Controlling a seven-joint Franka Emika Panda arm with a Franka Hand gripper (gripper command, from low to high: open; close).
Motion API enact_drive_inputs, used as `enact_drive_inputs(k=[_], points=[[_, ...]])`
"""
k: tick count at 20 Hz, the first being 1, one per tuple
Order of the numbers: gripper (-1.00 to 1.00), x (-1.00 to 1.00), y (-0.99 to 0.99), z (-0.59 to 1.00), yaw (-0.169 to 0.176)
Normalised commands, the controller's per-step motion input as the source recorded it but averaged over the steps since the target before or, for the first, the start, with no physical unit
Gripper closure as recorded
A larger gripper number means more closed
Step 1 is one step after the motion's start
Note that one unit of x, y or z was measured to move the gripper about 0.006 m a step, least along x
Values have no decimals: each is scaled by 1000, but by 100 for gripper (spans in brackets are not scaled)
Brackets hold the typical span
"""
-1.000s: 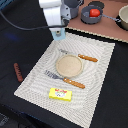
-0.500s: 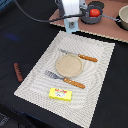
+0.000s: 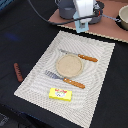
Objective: Interact with the objects in diverse but meaningful ways.
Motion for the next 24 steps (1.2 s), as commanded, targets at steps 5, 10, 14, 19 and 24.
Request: enact_drive_inputs(k=[5, 10, 14, 19, 24], points=[[100, 737, 236, -122, 0], [100, 369, 195, -286, 16], [100, 26, 164, -354, 32], [100, -165, 286, -229, 61], [-100, 322, 280, 182, -24]])
